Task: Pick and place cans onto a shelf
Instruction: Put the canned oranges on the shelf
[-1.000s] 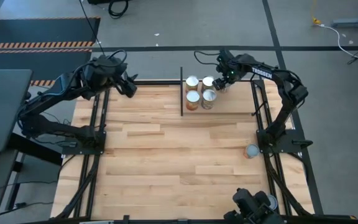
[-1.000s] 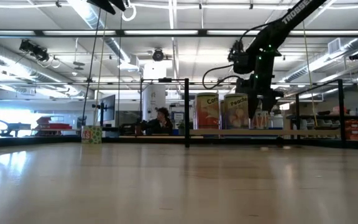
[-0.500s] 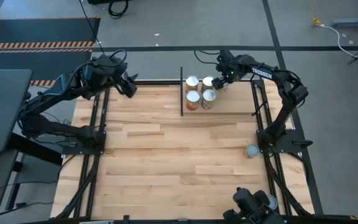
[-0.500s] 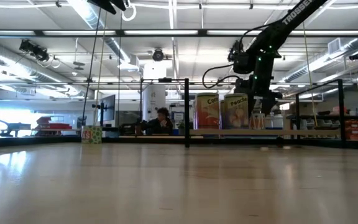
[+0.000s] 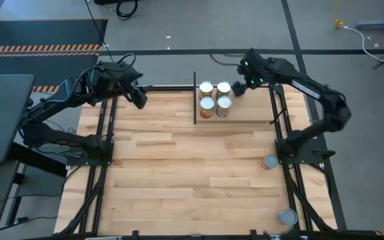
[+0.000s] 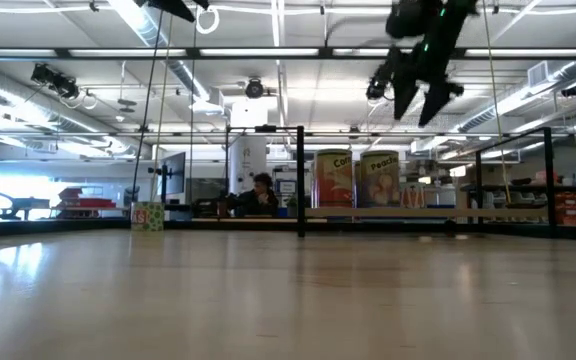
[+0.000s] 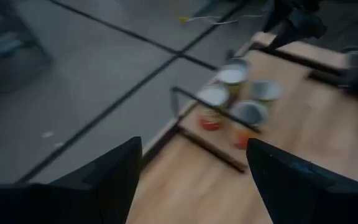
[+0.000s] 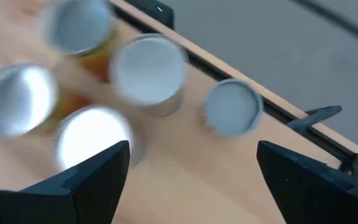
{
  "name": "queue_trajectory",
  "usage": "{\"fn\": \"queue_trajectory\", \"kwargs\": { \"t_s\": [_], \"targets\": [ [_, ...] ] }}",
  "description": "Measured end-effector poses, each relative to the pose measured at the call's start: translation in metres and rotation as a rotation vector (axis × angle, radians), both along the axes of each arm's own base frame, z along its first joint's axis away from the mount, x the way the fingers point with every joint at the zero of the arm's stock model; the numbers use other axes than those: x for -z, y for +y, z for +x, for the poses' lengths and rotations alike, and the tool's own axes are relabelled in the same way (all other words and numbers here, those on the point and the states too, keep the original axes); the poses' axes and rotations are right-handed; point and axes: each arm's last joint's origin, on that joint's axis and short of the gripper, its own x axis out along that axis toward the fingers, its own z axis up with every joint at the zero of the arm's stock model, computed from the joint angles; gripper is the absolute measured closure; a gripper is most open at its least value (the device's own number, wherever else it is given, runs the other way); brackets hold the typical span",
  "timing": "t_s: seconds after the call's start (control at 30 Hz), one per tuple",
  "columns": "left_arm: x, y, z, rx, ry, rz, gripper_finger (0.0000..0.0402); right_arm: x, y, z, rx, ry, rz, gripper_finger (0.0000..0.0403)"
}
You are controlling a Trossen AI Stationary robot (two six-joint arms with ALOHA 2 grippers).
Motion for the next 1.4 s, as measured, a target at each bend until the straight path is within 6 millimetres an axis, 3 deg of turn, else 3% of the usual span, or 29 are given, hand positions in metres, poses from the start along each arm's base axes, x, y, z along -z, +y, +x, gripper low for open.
{"fn": "queue_trajectory", "kwargs": {
  "t_s": [0.13, 0.27, 0.4, 0.6, 0.77, 0.97, 1.17, 1.4],
  "targets": [
    [-0.004, -0.006, 0.007, 0.076, -0.073, -0.027, 0.0108, -0.026, 0.062, 0.003, -0.114, -0.052, -0.061, 0.0046],
    [-0.009, -0.013, 0.015, 0.131, -0.123, 0.001, 0.0108, -0.031, 0.116, 0.005, -0.272, -0.059, 0.001, 0.0046],
    [-0.008, -0.024, 0.018, 0.165, -0.143, -0.04, 0.0108, -0.024, 0.161, -0.009, -0.405, 0.118, 0.081, 0.0047],
    [-0.005, -0.052, 0.026, 0.272, -0.148, -0.113, 0.0108, 0.003, 0.204, -0.034, -0.609, 0.288, 0.212, 0.0033],
    [0.0, -0.075, 0.027, 0.325, -0.114, -0.147, 0.0108, 0.045, 0.224, -0.05, -0.64, 0.345, 0.358, 0.001],
    [0.018, -0.099, 0.025, 0.371, 0.064, -0.189, 0.0108, 0.085, 0.231, -0.068, -0.545, 0.431, 0.339, 0.0007],
    [0.036, -0.119, 0.031, 0.336, 0.192, -0.212, 0.0108, 0.106, 0.239, -0.067, -0.665, 0.387, 0.351, 0.0018],
    [0.057, -0.144, 0.046, 0.366, 0.322, -0.223, 0.0108, 0.117, 0.237, -0.058, -0.659, 0.505, 0.302, 0.0031]
  ]
}}
